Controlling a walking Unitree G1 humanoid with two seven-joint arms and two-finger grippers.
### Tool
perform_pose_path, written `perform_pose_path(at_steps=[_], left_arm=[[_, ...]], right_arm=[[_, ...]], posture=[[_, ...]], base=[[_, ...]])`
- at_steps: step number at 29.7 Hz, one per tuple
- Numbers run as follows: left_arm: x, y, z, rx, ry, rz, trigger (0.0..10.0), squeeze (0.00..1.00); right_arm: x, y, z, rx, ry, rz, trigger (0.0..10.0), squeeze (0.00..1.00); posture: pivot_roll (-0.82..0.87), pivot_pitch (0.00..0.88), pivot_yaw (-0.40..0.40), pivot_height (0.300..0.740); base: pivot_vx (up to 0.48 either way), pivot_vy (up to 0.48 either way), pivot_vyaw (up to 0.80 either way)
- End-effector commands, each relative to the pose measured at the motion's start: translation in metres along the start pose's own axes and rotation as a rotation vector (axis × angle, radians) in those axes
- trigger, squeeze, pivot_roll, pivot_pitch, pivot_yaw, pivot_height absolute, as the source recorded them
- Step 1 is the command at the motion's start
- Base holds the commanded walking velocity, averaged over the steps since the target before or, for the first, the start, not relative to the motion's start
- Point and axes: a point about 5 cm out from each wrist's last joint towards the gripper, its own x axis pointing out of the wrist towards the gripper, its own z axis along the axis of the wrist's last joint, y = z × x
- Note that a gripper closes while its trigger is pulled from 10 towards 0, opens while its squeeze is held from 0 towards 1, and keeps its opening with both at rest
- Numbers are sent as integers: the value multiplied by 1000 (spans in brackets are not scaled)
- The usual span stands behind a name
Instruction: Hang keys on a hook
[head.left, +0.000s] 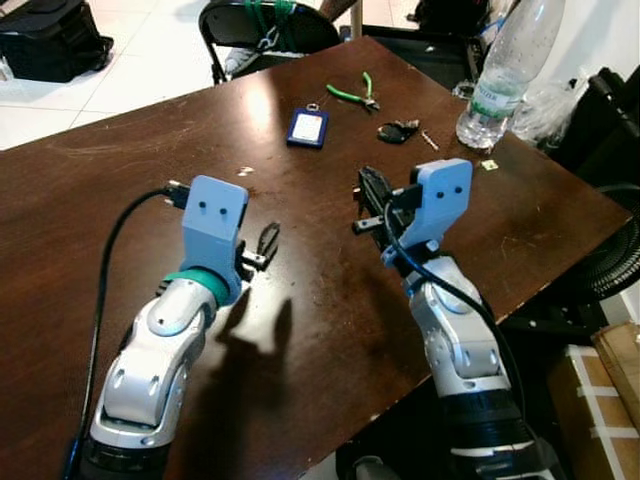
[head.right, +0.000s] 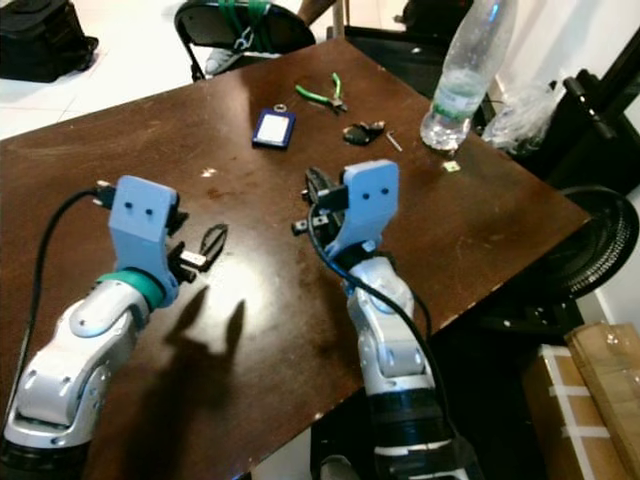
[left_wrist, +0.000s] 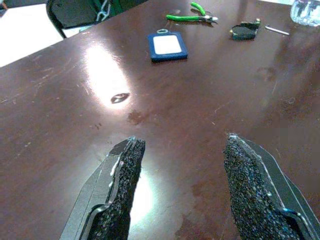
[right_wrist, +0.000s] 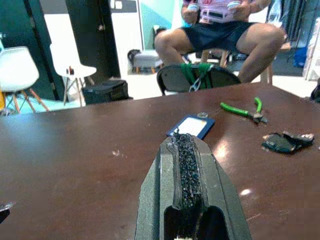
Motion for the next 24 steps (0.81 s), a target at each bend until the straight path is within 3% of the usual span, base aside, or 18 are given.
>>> perform_pose_path(at_steps=[1,13,24], left_arm=[[-3,3,-1,7,-5,19,10000,0],[-1,7,0,5,-12,55,10000,0],[-3,7,-4,4,-11,69,10000,0]], right_arm=[[-4,1,-2,4,15,-10,10000,0],[-3,6,-3,11,23,-8,10000,0],[-5,17,-6,-13,51,5,10000,0]], posture=[[-52,112,86,740],[-51,109,86,740],[-49,103,82,740]], base=[[0,0,0],[0,0,0],[-339,0,0]])
